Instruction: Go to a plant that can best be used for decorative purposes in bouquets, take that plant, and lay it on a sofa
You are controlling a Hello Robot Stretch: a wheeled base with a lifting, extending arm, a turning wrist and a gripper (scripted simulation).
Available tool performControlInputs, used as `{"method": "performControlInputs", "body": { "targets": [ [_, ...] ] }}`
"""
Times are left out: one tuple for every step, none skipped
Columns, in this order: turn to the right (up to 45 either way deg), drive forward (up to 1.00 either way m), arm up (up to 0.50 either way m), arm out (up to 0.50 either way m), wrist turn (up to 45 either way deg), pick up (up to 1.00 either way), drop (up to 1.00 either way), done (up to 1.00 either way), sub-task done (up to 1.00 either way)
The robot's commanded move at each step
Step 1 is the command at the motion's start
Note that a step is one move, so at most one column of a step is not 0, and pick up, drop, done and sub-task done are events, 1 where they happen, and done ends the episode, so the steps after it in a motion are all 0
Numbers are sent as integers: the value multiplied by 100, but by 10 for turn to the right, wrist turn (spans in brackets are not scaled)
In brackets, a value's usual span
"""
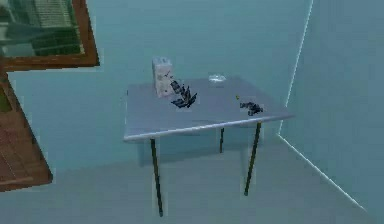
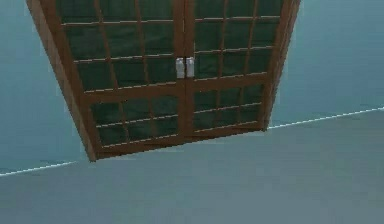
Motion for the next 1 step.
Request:
{"method": "performControlInputs", "body": {
  "targets": [
    [0,30,0,0,0,0,0,0,0]
  ]
}}
